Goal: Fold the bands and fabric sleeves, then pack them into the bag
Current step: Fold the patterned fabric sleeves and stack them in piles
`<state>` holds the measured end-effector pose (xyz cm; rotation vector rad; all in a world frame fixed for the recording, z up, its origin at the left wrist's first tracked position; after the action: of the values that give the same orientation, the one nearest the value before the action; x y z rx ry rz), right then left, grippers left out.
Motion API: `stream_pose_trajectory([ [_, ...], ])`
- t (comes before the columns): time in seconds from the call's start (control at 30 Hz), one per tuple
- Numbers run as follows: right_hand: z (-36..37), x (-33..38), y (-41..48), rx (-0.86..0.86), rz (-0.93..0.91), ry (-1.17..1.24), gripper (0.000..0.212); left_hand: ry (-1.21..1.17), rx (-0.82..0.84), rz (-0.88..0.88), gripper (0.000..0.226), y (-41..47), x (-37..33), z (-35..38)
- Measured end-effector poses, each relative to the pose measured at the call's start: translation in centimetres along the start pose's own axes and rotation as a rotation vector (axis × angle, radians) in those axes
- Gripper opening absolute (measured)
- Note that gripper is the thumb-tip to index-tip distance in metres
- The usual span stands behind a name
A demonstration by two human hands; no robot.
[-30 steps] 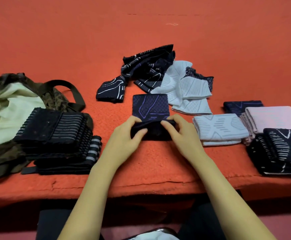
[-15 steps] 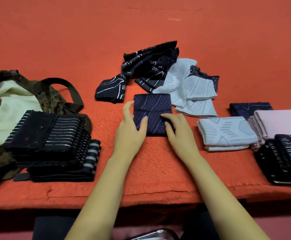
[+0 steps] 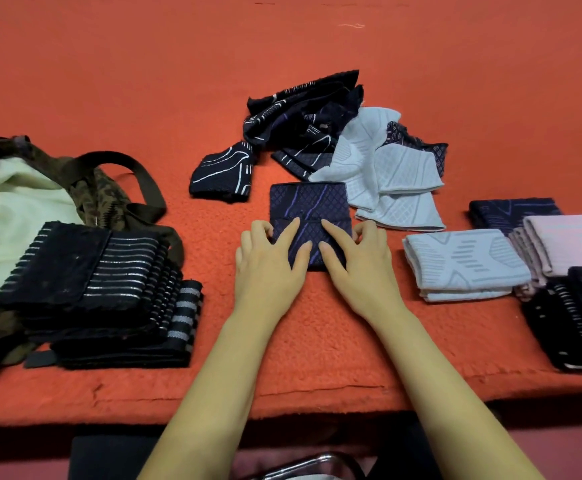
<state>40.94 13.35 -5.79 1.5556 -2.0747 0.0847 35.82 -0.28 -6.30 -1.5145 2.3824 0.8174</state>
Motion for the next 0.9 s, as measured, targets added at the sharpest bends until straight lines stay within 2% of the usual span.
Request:
stream_pose_trajectory([
  [0.13, -0.1, -0.2, 0.0, -0.050, 0.005, -0.055, 0.045, 0.090, 0.003, -0.001, 0.060, -0.2, -0.3, 0.0],
  [0.2, -0.5, -0.1, -0.2, -0.120, -0.018, -0.086, 0.038, 0.066, -0.001, -0.024, 0.054, -0.2, -0.2, -0.3],
  [0.27, -0.6, 0.3, -0.2, -0.164, -0.107, -0.082, 0.033, -0.037, -0.010, -0.080, 0.039, -0.1, 0.4, -0.6],
  [0.37, -0.1, 0.5, -0.1, -0.116, -0.207, 0.034, 0.037, -0.183, -0.027, -0.114, 0.027, 0.0, 1.4, -0.8],
  [0.5, 0.3, 0.3, 0.0, -0.027, -0.159, 0.120, 0.046, -0.287, -0.091, -0.023, 0.023, 0.2, 1.3, -1.2],
  [0.57, 0.3, 0.3, -0.1, -0.006, -0.135, 0.138, 0.043, -0.329, -0.068, 0.043, 0.026, 0.1, 1.0, -1.2],
  [0.73, 0.3, 0.2, 0.0, -0.006, -0.117, 0.157, 0.039, -0.269, 0.218, 0.108, 0.051, -0.5, 0.8, -0.3],
  [0.8, 0.2, 0.1, 0.1, -0.012, -0.113, 0.164, 0.038, -0.234, 0.226, 0.123, 0.058, -0.6, 0.6, -0.3],
  [0.9, 0.1, 0.1, -0.1, 0.011, -0.083, 0.201, 0.041, -0.345, 0.126, 0.075, 0.049, -0.4, 0.7, -0.7],
])
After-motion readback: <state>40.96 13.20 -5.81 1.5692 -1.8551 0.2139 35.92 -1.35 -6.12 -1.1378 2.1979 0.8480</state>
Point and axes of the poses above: each hand's wrist, its own y-axis towards the middle knuckle, its own z-axis out of the palm, x = y × z, the point moved 6 cm from there along y, towards the middle knuckle, and after that the axes turned 2 degrees about z, right-handed, at the moved point
